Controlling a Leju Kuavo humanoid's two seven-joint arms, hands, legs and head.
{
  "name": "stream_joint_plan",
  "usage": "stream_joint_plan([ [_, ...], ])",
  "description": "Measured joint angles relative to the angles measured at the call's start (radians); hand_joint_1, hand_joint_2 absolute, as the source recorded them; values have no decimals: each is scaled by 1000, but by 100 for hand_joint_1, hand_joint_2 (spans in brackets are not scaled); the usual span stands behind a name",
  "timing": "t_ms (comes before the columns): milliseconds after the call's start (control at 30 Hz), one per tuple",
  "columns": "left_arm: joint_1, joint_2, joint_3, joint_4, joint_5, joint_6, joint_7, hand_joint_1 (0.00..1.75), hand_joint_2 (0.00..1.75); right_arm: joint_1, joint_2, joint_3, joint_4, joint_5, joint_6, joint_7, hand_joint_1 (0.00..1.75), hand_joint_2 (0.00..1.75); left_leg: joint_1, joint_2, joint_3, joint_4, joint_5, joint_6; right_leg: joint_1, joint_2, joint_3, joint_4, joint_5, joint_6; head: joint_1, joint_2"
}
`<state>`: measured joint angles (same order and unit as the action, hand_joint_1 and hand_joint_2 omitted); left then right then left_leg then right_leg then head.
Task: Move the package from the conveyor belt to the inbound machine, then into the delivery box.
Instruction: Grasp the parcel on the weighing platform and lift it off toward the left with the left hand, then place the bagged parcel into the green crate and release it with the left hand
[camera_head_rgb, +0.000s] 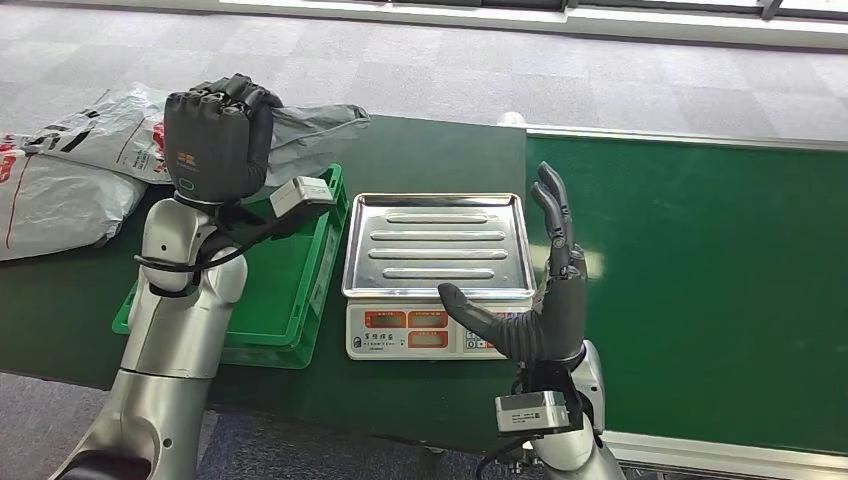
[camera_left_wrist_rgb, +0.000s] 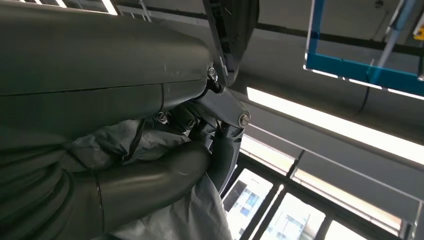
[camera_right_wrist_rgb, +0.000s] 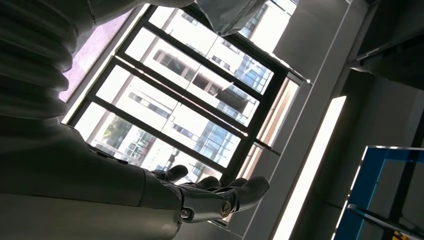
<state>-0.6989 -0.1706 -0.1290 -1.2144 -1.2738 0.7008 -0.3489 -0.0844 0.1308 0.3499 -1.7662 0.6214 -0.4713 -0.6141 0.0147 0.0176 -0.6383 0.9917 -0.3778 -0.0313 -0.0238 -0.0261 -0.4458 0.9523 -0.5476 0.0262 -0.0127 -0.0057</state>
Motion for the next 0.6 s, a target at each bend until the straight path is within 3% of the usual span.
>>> stream_joint_plan([
  [500, 11, -31, 99, -65, -88, 0, 7, 175, 175, 12, 0, 1, 0, 17, -35, 8, 0, 175, 0, -1, 0, 0, 0, 0, 0, -1, 0, 0, 0, 0, 0, 0],
  [533, 11, -32, 100, -65, -91, 0, 7, 132, 175, 13, 0, 1, 0, 18, -35, 9, 0, 175, 0, -1, 0, 0, 0, 0, 0, -1, 0, 0, 0, 0, 0, 0],
  [600, 11, -34, 104, -65, -109, 0, 13, 45, 87, 14, 0, 1, 0, 22, -35, 14, 0, 175, 0, -1, 0, 0, 0, 0, 0, -1, 0, 0, 0, 0, 0, 0],
])
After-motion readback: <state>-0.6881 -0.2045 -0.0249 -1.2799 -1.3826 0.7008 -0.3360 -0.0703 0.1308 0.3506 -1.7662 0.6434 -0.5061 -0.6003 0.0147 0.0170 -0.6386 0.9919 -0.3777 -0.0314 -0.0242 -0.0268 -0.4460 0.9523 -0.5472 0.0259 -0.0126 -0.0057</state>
